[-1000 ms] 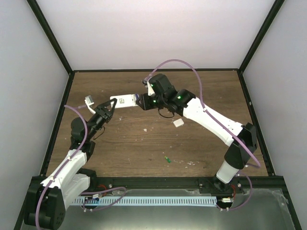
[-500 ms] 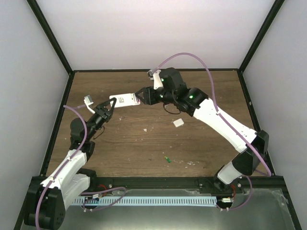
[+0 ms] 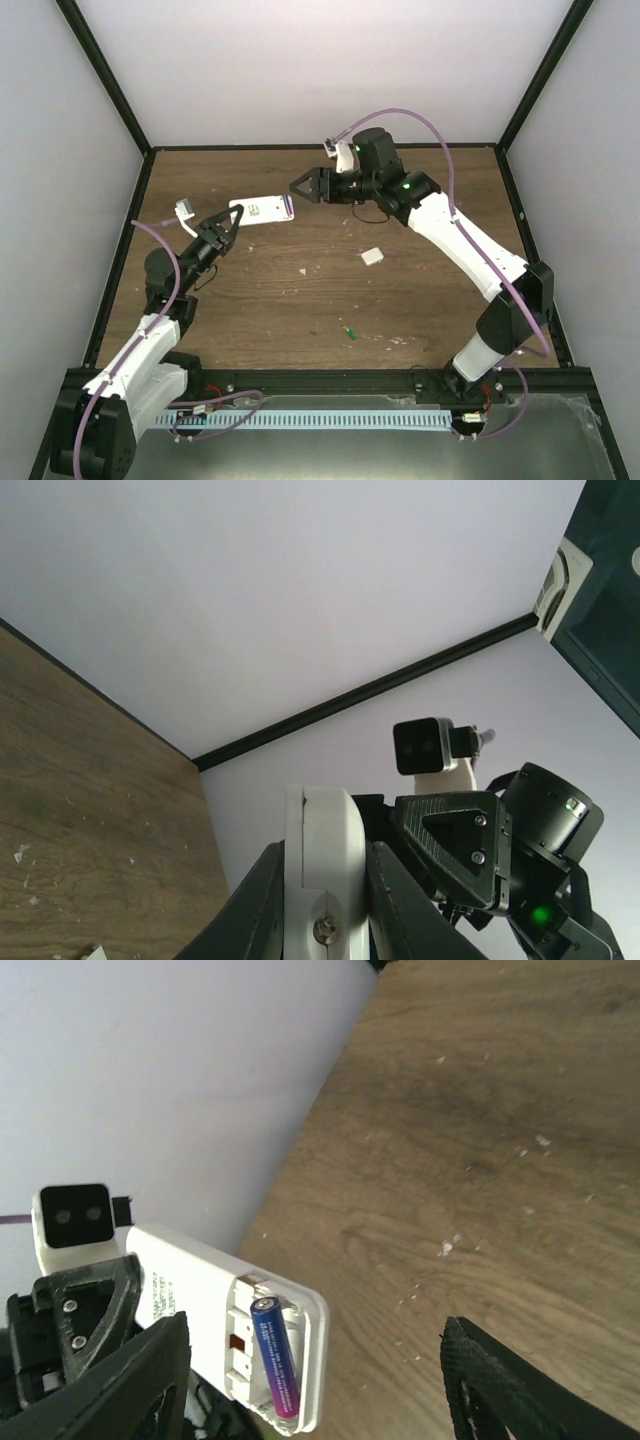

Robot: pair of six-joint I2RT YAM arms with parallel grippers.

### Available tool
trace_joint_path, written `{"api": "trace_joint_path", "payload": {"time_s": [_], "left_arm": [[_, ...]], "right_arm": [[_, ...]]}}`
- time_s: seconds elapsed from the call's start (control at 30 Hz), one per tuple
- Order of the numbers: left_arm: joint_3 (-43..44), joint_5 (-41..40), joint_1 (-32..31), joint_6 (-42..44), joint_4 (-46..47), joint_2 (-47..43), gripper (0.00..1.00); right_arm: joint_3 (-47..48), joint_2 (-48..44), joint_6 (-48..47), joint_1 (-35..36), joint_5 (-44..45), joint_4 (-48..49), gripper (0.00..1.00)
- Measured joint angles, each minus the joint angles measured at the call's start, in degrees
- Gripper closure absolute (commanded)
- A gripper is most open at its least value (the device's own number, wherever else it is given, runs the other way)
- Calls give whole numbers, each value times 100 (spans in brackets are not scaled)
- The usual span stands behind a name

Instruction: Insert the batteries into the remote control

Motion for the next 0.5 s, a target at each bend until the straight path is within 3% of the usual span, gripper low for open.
{"api": "trace_joint_path", "payload": {"time_s": [0.5], "left_arm": [[2,197,2,-85,155,118,100]], "right_arm": [[-129,208,658,11,-1027,455,36]]}}
